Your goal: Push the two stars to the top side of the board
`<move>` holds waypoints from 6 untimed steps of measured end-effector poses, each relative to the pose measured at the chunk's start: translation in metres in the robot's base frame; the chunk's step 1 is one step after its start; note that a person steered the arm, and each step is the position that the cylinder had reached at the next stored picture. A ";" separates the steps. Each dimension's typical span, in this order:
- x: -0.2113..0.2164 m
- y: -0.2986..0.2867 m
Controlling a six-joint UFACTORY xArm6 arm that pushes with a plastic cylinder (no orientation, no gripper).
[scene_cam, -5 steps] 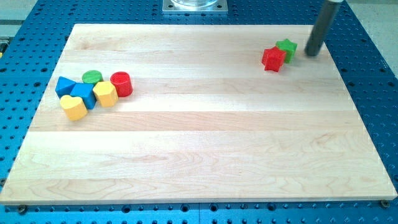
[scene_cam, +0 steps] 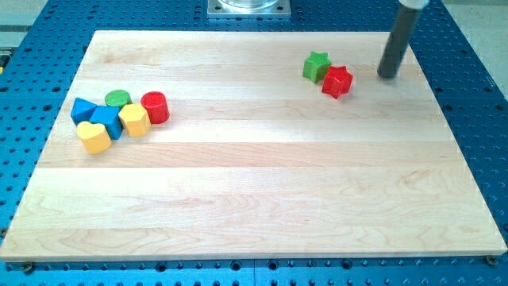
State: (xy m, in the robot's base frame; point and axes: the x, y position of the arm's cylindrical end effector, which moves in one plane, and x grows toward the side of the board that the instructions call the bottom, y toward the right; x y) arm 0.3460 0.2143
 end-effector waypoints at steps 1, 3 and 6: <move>0.037 -0.064; 0.018 -0.086; -0.056 -0.112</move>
